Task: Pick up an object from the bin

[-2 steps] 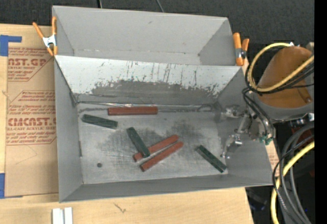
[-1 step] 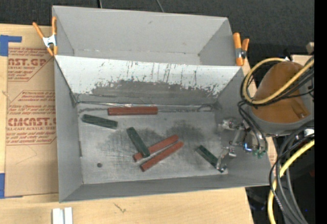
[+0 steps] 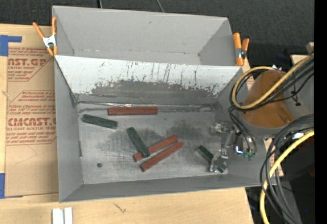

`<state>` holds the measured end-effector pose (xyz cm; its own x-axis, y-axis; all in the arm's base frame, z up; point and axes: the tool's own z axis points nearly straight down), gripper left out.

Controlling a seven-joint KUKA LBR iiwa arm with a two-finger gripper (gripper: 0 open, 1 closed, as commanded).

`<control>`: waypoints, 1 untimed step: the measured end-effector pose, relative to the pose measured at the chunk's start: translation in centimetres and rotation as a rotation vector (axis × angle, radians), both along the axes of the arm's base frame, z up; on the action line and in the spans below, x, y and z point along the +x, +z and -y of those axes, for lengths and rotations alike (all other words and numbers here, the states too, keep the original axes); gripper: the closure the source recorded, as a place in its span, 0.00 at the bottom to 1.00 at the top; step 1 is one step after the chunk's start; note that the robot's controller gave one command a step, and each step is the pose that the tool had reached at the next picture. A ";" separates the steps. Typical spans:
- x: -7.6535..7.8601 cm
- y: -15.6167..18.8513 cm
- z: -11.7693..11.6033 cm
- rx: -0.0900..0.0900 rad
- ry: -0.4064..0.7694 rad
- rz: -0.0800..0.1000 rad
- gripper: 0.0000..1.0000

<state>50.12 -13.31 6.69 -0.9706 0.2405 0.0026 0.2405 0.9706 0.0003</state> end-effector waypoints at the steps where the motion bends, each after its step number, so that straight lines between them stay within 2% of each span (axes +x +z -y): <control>1: -1.9 0.5 -1.2 0.001 -0.140 -0.002 1.00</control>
Offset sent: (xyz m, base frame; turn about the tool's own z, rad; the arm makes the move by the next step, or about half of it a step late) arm 0.0000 0.0000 0.0000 0.0000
